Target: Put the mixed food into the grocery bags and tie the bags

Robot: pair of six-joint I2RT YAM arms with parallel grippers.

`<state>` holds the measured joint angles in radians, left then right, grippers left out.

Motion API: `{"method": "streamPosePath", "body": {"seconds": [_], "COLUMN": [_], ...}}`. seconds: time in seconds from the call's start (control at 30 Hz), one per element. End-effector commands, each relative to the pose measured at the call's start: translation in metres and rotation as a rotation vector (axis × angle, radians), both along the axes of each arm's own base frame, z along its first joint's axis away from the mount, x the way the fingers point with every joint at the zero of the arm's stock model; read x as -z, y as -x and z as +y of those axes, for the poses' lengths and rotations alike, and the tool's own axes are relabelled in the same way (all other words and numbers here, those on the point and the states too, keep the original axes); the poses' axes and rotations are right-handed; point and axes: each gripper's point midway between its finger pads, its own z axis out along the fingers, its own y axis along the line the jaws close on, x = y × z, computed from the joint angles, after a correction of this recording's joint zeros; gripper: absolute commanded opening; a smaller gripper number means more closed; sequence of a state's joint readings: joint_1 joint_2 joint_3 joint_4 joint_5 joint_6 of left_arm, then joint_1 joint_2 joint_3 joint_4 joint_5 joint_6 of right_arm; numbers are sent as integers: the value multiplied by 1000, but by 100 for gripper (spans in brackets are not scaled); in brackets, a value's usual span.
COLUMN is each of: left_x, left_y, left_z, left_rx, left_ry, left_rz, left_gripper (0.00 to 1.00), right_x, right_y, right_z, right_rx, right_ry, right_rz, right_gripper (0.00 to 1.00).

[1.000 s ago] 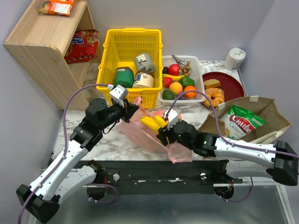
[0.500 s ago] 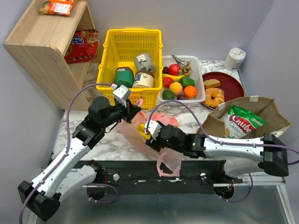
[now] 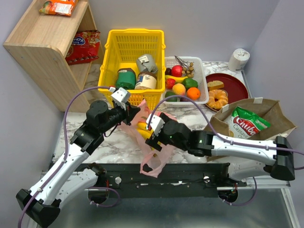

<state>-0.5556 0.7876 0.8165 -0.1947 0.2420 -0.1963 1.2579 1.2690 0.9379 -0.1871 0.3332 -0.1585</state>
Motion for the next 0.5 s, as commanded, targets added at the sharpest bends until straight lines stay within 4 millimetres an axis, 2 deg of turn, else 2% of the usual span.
{"method": "streamPosePath", "body": {"seconds": [0.0,0.03,0.1,0.13,0.2,0.23,0.3,0.33,0.4,0.43,0.47], "left_x": [-1,-3,-3,-3,-4,-5,-7,-7,-13,-16,-23], "left_y": [-3,-3,-2,-2,-1,-2,-1,-1,5,8,16], "left_z": [10,10,10,10,11,13,15,16,17,15,12], "left_rx": [-41,-38,-34,-32,-36,-45,-53,-56,-40,-26,16], "left_ry": [-21,-17,-17,-17,-20,-20,-20,-19,-5,9,31], "left_rz": [-36,-42,-47,-51,-58,-64,-78,-83,-110,-131,-157], "left_gripper": [0,0,0,0,0,0,0,0,0,0,0], "right_x": [-54,-59,-75,-80,-86,-82,-70,-72,-64,-57,-49], "right_y": [-23,-39,-50,-69,-90,-108,-128,-145,-160,-179,-188], "right_z": [-20,-31,-36,-49,-56,-72,-82,-93,-97,-108,-111], "right_rx": [117,170,195,267,337,408,483,525,544,588,612], "right_ry": [-79,-91,-143,-162,-194,-187,-176,-194,-223,-222,-210], "right_rz": [-2,16,87,101,159,170,213,222,285,308,331], "right_gripper": [100,100,100,100,100,99,97,96,94,93,93]}}
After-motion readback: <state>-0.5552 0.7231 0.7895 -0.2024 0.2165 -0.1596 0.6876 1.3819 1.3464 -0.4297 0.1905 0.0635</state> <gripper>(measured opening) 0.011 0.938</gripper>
